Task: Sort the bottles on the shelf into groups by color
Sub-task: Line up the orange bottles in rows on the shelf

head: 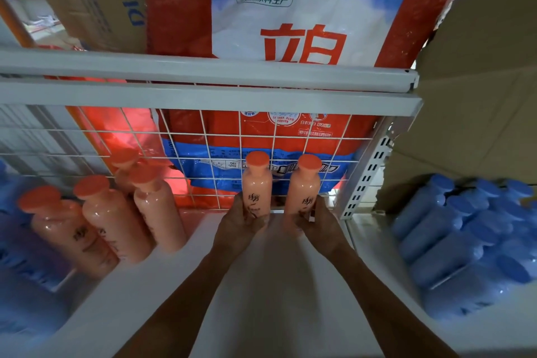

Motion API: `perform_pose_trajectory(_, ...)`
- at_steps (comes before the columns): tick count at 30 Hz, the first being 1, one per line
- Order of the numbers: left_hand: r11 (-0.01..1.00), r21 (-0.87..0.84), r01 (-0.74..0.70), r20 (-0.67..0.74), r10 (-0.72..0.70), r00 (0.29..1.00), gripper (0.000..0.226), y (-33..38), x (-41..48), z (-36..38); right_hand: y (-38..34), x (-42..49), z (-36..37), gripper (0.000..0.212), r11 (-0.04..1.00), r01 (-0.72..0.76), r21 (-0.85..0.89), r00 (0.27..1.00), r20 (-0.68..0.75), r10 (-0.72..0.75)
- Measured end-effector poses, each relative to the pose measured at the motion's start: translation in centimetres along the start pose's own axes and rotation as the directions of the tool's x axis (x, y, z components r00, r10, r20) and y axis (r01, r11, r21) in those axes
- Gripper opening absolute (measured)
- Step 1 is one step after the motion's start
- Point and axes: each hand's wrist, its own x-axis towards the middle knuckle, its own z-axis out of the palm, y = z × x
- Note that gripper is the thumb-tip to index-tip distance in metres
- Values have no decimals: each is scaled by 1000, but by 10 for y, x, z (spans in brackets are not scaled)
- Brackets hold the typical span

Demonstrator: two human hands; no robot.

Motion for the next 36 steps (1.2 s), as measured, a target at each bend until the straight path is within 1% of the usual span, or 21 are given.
perform_pose_trajectory(2, 1000, 28, 3, 13, -3, 1000, 73, -5, -3, -2, 1, -2, 2, 45, 999, -36, 2, 999, -15, 36)
perform_pose_trajectory(5, 993, 116, 11, 17, -13, 1000, 81, -13, -14, -11, 2, -12, 6, 54, 995, -104, 6, 994, -41, 104)
perform_pose_trajectory(6, 989, 148, 17, 10, -19, 1000, 82, -16, -20, -14, 3, -18, 8, 56, 990, -139, 10, 988, -72, 139)
perform_pose_trajectory(8, 981, 194, 26, -28, -21, 999, 78, -23, -34, -24, 4, -37, 17, 50, 983, -179, -31, 974, -146, 173)
perform_pose_trajectory(10, 973, 230, 0, -98, 23, 995, 62, -31, -52, -37, 3, -57, 33, 37, 986, -116, -122, 979, -182, 93)
perform_pose_trajectory(12, 956, 292, -39, -190, 98, 977, 43, -38, -69, -53, -3, -71, 52, 25, 987, -7, -160, 990, -144, -16)
perform_pose_trajectory(13, 947, 318, -47, -244, 129, 961, 33, -42, -77, -63, -10, -75, 62, 23, 984, 45, -174, 993, -100, -64)
perform_pose_trajectory(16, 934, 350, -69, -379, 208, 902, 13, -53, -96, -94, -34, -74, 95, 23, 964, 197, -177, 980, 24, -196)
perform_pose_trajectory(19, 926, 374, -54, -470, 239, 850, 8, -67, -111, -126, -62, -67, 128, 30, 945, 289, -149, 954, 124, -272)
perform_pose_trajectory(21, 935, 354, -31, -526, 226, 820, 17, -77, -120, -144, -79, -63, 148, 37, 934, 334, -123, 936, 158, -314)
perform_pose_trajectory(23, 940, 340, -26, -550, 222, 805, 34, -87, -127, -156, -93, -57, 164, 49, 923, 370, -107, 921, 173, -349)
perform_pose_trajectory(24, 945, 326, -32, -546, 215, 810, 45, -90, -130, -159, -99, -54, 170, 57, 920, 381, -97, 916, 178, -360)
perform_pose_trajectory(26, 961, 274, -42, -507, 181, 843, 66, -92, -137, -158, -111, -48, 180, 69, 920, 388, -53, 908, 192, -372)
perform_pose_trajectory(27, 963, 266, -49, -486, 178, 855, 73, -92, -140, -155, -117, -45, 184, 73, 922, 388, -12, 905, 196, -378)
perform_pose_trajectory(29, 964, 254, -80, -479, 197, 856, 78, -89, -140, -152, -127, -40, 191, 78, 924, 374, 77, 903, 197, -382)
perform_pose_trajectory(31, 972, 212, -98, -488, 192, 851, 80, -88, -136, -151, -133, -37, 197, 84, 929, 351, 117, 910, 189, -368)
perform_pose_trajectory(34, 987, 153, -54, -450, 118, 885, 85, -90, -131, -148, -134, -33, 207, 91, 943, 298, 148, 929, 183, -322)
perform_pose_trajectory(36, 993, 119, -16, -421, 65, 905, 85, -94, -130, -144, -135, -31, 211, 90, 955, 254, 155, 944, 174, -280)
